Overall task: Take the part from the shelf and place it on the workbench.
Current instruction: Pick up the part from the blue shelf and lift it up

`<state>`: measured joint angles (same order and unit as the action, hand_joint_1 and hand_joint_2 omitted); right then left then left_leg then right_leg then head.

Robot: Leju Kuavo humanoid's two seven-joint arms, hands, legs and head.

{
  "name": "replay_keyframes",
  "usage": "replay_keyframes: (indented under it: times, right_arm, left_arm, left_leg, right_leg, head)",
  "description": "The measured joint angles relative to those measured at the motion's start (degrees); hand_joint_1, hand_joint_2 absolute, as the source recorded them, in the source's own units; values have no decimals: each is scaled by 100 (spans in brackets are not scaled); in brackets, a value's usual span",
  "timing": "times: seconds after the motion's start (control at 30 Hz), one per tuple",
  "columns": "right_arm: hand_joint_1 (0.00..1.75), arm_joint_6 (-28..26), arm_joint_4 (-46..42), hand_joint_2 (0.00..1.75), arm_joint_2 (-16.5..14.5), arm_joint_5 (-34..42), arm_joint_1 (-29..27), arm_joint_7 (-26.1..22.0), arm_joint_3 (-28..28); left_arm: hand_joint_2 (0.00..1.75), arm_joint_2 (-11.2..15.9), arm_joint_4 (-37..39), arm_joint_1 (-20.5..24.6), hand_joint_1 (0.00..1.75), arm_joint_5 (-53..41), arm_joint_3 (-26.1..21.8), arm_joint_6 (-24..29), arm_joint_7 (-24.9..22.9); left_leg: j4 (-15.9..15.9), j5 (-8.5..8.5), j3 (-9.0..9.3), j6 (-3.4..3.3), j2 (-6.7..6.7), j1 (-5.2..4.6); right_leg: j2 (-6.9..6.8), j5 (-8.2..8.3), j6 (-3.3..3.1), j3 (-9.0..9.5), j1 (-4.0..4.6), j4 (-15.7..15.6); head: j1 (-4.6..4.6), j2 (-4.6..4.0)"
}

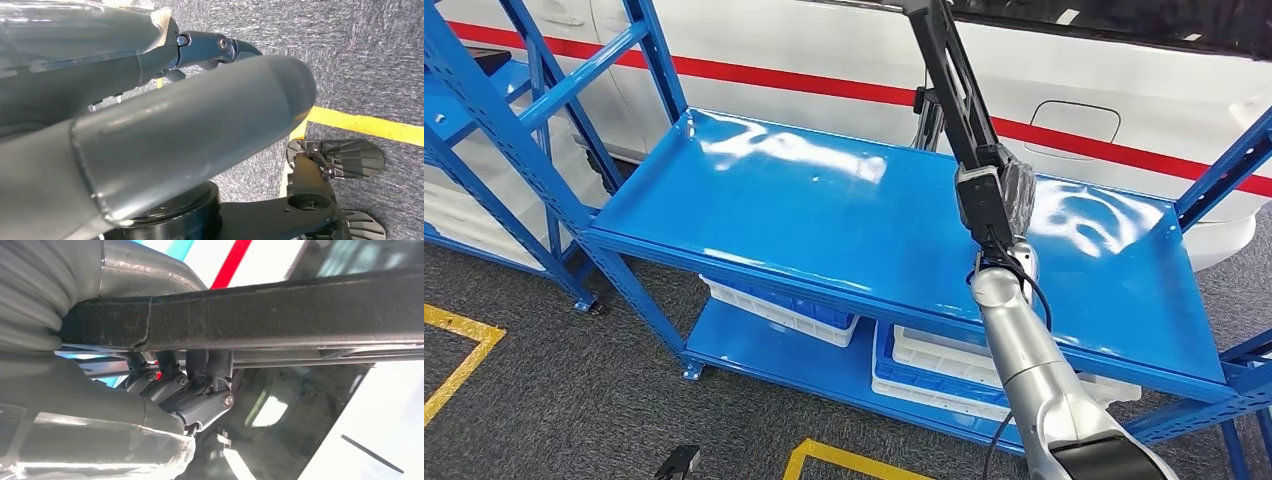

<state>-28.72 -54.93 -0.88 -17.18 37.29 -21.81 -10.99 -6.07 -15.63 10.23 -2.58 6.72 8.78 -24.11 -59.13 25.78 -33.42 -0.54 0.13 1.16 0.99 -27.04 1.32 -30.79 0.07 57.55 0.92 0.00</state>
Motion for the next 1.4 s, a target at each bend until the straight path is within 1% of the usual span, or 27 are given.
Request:
replay_keyframes:
  times: [0.13, 0.27, 0.4, 0.57, 0.73, 0.9, 1.13, 1.4]
  right_arm:
    - [175, 221, -875, 175, 31, 560, -323, 22, -204]
    - [175, 274, -1403, 175, 33, 693, -565, 53, -339]
    - [175, 303, -1763, 175, 33, 851, -731, -48, -432]
    - [175, 308, -2332, 175, 88, 1147, -937, -55, -620]
    - [175, 329, -2783, 175, 208, 1333, -1131, -155, -756]
    - [175, 398, -3287, 175, 335, 1554, -1421, -332, -892]
    - [175, 516, -3826, 175, 489, 1702, -1651, -525, -1081]
    - [175, 316, -4491, 175, 766, 1547, -1804, -866, -1321]
  left_arm:
    - [0, 8, 0, -57, 0, 71, -2, 110, 0]
    - [0, 10, 0, -110, 0, 80, -3, 171, 0]
    - [175, 11, -1, -149, 0, 131, -4, 292, 1]
    - [175, 21, -11, -243, 0, 150, -5, 587, 0]
    - [175, 31, -8, -282, 0, 239, -11, 714, 0]
    - [175, 32, -2, -298, 0, 314, -38, 734, 0]
    - [175, 32, 6, -310, 0, 293, -38, 758, 0]
    - [175, 33, 9, -325, 0, 296, -38, 657, 0]
  left_leg:
    - [1, 1, -14, 1, -2, 1]
    - [2, 1, -39, 1, -7, 3]
    - [3, 1, -57, 1, -15, 2]
    - [2, 0, -82, 1, -20, 1]
    - [2, 0, -96, 1, -28, -1]
    - [2, 0, -107, 1, -28, -2]
    - [2, 0, -109, 1, -28, -1]
    - [2, 0, -110, 1, -28, -2]
  right_leg:
    - [2, -2, -1, -12, 0, 2]
    - [0, -6, -2, -34, 1, 2]
    - [-1, -6, -2, -48, 2, 4]
    - [-5, -6, -2, -74, 2, 4]
    - [-10, -6, -2, -85, 2, 3]
    - [-10, -6, -2, -95, 2, 3]
    - [-10, -6, -2, -99, 2, 3]
    - [-11, -8, 0, -100, 2, 3]
  head:
    - [3, 0]
    - [1, 0]
    - [1, 0]
    - [2, 0]
    - [1, 0]
    - [2, 0]
    - [2, 0]
    - [1, 0]
